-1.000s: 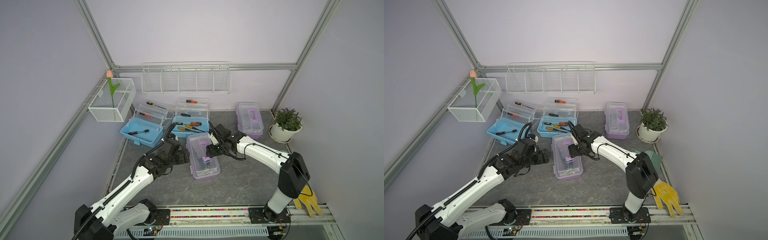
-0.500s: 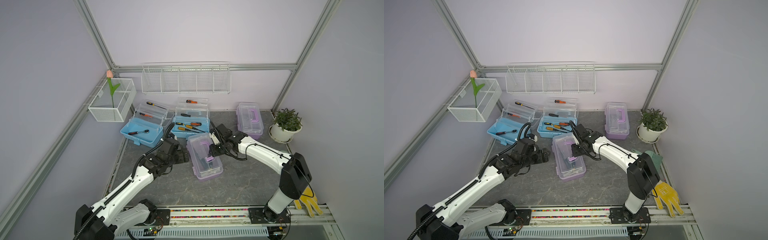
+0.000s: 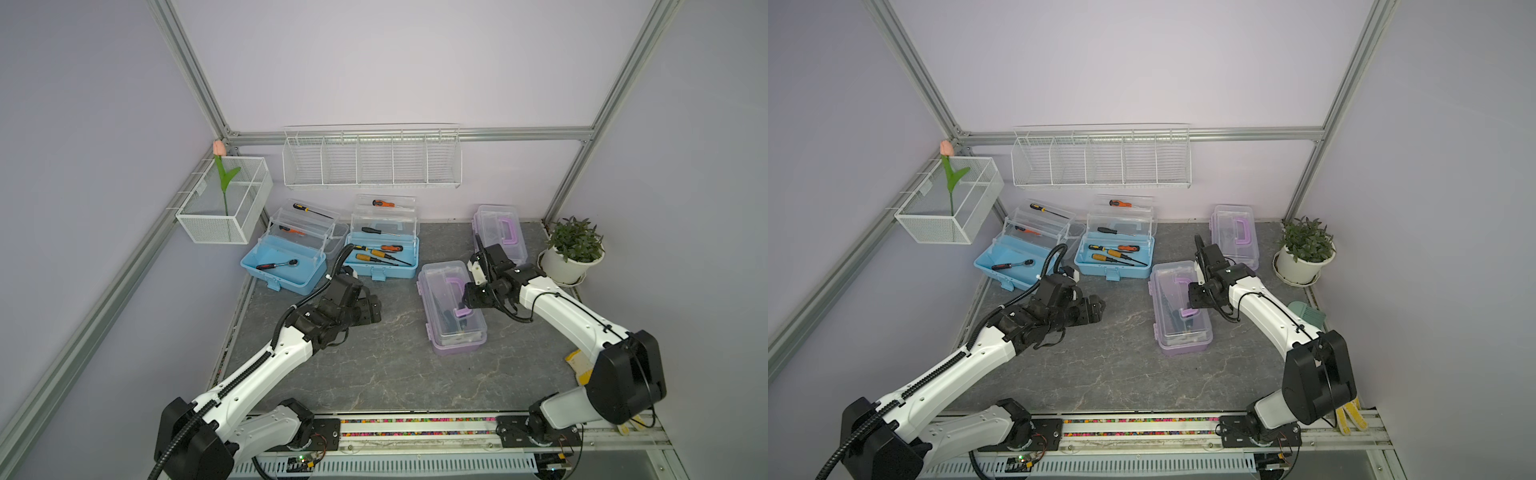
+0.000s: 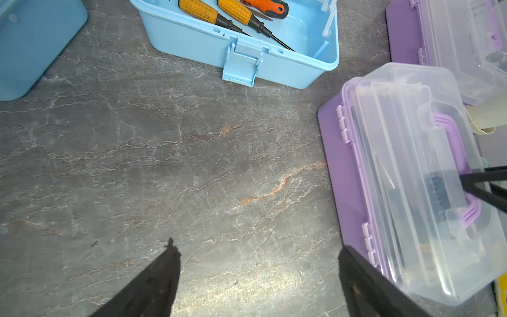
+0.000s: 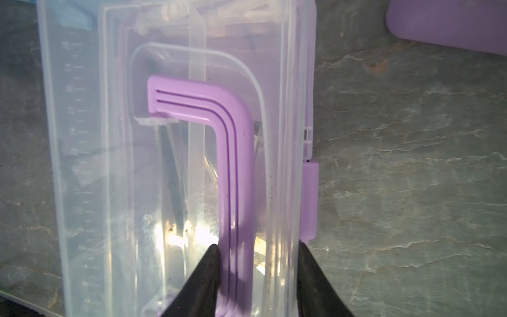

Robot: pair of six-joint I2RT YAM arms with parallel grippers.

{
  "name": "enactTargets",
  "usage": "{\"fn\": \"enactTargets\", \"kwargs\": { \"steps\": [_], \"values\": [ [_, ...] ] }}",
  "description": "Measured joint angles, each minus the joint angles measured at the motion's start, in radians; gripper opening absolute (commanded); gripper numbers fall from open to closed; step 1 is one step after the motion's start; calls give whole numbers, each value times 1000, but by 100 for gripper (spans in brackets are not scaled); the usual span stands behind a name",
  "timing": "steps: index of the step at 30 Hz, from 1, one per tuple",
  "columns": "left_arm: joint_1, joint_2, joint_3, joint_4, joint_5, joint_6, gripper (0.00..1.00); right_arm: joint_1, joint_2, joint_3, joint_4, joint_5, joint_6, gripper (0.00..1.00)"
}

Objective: Close toolboxes
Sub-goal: Move the toolbox to the center of the board.

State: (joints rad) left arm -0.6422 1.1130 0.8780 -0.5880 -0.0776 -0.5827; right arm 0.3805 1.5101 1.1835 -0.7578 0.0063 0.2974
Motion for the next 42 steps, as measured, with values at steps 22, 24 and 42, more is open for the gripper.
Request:
{"fn": "enactTargets", "kwargs": {
  "steps": [22,24,42],
  "values": [
    [1,20,23,-21,-12,47,91,-93,669,814,4,145,-20,28],
    [1,28,24,-19,-12,54,91,-98,735,916,-19,163,-18,28],
    [6,90,36,-10,-28,92,92,-211,791,1007,-34,129,-55,71]
  ]
}}
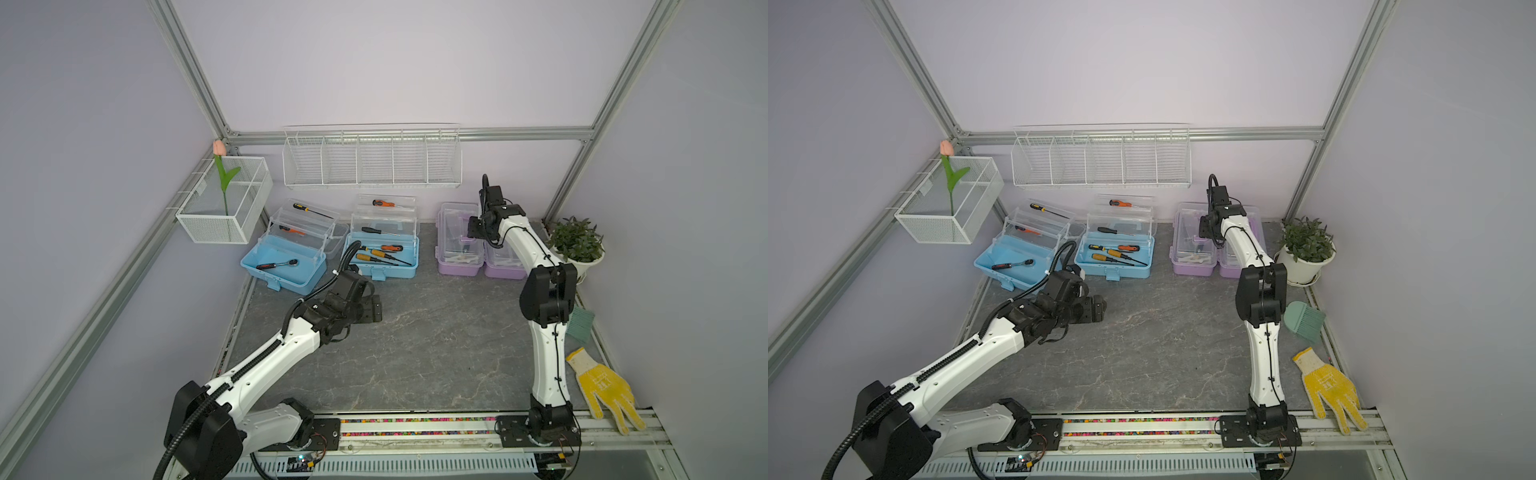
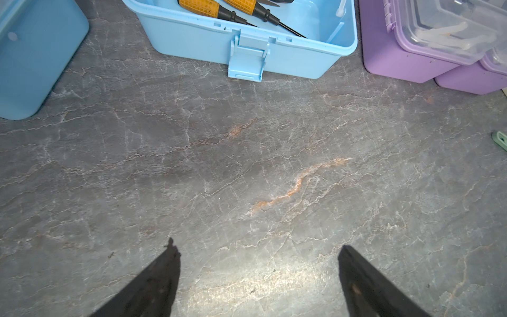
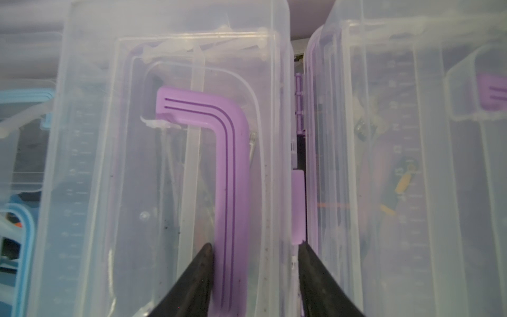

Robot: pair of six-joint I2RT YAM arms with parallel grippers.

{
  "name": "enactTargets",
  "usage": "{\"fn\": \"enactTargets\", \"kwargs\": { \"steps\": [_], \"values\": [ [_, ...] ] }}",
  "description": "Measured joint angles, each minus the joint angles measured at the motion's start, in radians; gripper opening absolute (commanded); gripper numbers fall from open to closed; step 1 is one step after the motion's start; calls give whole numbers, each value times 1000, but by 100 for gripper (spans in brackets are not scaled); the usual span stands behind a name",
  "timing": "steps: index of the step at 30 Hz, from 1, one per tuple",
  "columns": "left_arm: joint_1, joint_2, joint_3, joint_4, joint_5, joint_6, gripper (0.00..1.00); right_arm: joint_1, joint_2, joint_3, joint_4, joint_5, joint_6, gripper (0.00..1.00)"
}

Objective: Close toolboxes
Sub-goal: Move the toolbox to the center of the board.

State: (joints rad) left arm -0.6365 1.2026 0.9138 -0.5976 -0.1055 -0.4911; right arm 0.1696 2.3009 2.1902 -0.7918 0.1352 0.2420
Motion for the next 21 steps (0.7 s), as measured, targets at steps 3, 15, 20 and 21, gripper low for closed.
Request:
{"fn": "enactTargets", "kwargs": {
  "steps": [3,15,20,21],
  "values": [
    [2,31,51,-4,-9,22,91,-3,-81,-91,8,-21,-15,75],
    [116,445,383,144,-24,253,61,53,-698,-762,251,-99,1,83],
    [171,680,635,82,-25,332,38,140,-898,-991,240,-97,33,83],
    [175,720,678,74,-24,342,36,154,-935,-1028,236,-98,45,83]
  ]
}}
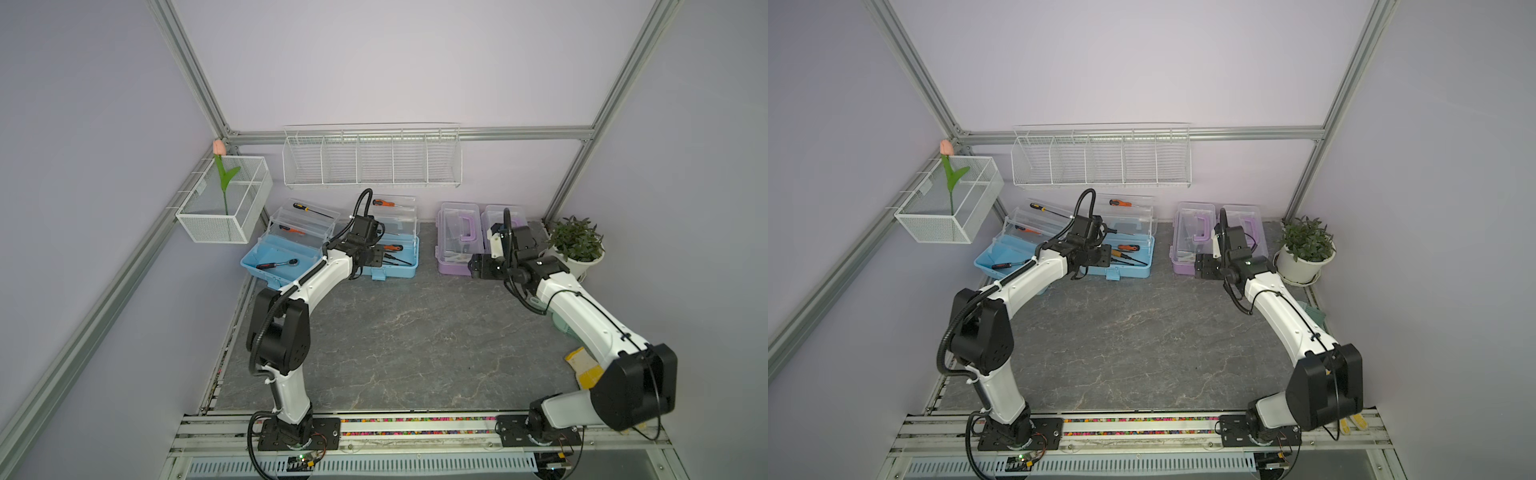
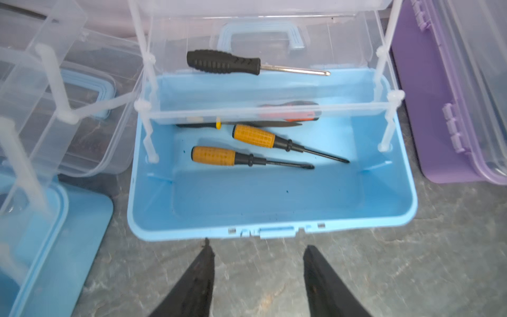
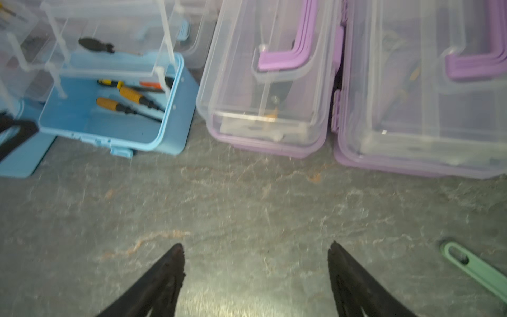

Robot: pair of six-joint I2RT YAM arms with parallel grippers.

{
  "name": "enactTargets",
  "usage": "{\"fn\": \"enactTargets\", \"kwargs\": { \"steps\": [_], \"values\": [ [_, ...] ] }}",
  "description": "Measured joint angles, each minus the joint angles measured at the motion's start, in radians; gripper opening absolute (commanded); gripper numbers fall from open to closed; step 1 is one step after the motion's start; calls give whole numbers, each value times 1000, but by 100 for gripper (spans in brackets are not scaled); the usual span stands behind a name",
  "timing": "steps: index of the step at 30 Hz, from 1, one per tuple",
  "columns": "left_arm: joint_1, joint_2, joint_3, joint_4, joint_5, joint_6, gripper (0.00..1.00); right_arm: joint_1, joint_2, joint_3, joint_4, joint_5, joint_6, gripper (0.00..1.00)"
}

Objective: Close toolboxes
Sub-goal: Move the toolbox to the center of the board.

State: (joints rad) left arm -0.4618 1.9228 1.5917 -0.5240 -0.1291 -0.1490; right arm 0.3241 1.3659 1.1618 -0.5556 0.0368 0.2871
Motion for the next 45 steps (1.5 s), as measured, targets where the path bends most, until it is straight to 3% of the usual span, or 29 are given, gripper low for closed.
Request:
{"fn": "enactTargets", "kwargs": {
  "steps": [6,14,22,26,33,38,45],
  "values": [
    [13,160,96,-44,6,26,28,76,-145,-111,-59,3,52,83],
    [18,195,106,-110,6,24,26,165,-314,-151,-194,27,109,82],
    [-2,89,-107,-65,78,-55,28,178,-481,-252,-328,37,171,81],
    [-74,5,-264,-45,145,-136,29,186,-486,-278,-358,44,189,81],
    [-288,-148,-443,-7,233,-282,29,195,-495,-380,-360,37,233,74],
    [-380,-189,-460,40,260,-373,30,209,-450,-424,-321,-5,249,73],
    [-430,-194,-455,150,311,-464,33,269,-353,-433,-187,-86,287,71]
  ]
}}
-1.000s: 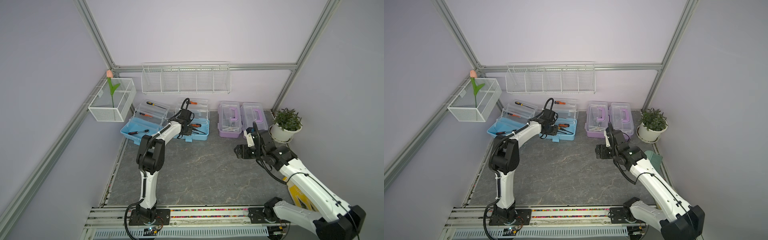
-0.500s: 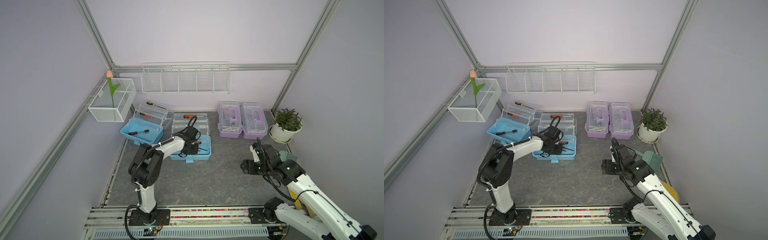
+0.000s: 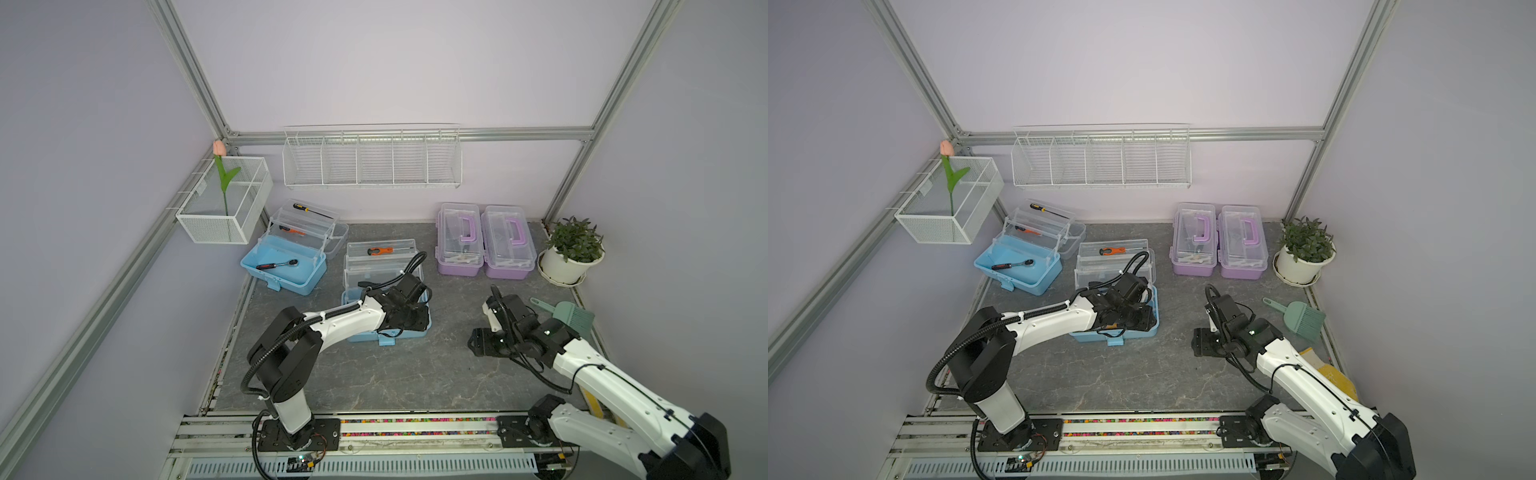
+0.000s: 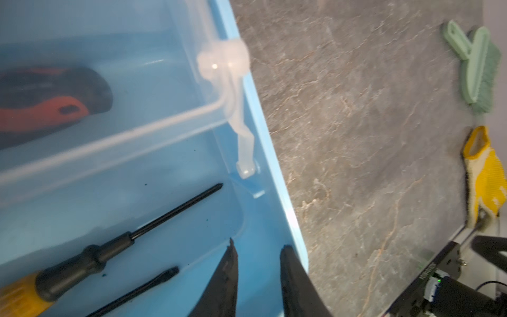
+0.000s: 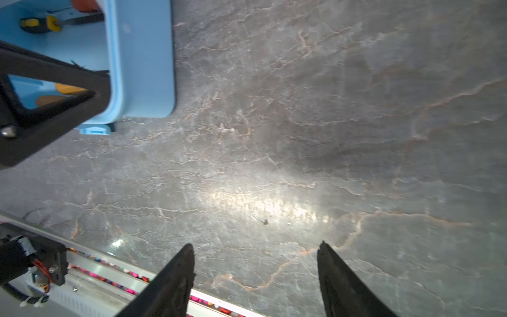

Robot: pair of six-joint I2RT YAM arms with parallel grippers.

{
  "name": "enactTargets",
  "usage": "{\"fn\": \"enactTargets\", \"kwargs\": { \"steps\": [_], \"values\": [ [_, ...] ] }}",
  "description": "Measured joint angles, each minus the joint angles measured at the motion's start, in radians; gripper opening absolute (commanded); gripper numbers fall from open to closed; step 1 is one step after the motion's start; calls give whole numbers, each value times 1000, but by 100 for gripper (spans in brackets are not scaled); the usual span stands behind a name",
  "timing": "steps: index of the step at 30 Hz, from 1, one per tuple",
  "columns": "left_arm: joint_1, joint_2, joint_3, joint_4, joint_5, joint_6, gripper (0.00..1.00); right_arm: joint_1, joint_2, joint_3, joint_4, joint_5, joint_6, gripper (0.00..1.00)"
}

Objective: Close toolboxes
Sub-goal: Move the toolbox to the center of the board.

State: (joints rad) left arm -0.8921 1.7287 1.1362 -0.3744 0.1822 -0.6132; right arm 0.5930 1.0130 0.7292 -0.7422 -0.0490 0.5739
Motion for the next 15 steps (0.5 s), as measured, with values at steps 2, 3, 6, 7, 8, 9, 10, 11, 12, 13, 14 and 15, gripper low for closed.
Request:
{"fn": "enactTargets", "kwargs": {
  "steps": [2,3,6,7,8,9,10,11,12,13,14,15],
  "values": [
    [-6,0,14,19,23,-11,35,5,16,-3,40,-24,8,68],
    [-8,1,28,27,34,-14,35,5,18,-5,51,-29,13,67],
    [-12,32,103,55,58,-23,35,0,13,-6,56,-32,22,66],
    [-13,51,129,71,63,-26,36,-3,9,-6,55,-32,23,66],
    [-13,77,157,93,76,-32,37,-6,0,-7,53,-31,25,65],
    [-14,108,185,119,87,-39,38,-11,-14,-11,51,-30,28,65],
    [-14,132,205,136,93,-42,38,-16,-28,-14,49,-29,29,65],
    [-14,164,228,154,102,-49,39,-21,-47,-17,43,-27,32,65],
    [-14,193,249,167,109,-56,39,-24,-61,-18,37,-26,33,65],
    [-16,216,268,172,115,-60,39,-27,-72,-18,32,-25,34,65],
    [-17,238,286,176,120,-61,39,-29,-81,-18,26,-21,35,65],
    [-18,248,298,177,121,-61,40,-29,-85,-18,19,-19,36,65]
  ]
}}
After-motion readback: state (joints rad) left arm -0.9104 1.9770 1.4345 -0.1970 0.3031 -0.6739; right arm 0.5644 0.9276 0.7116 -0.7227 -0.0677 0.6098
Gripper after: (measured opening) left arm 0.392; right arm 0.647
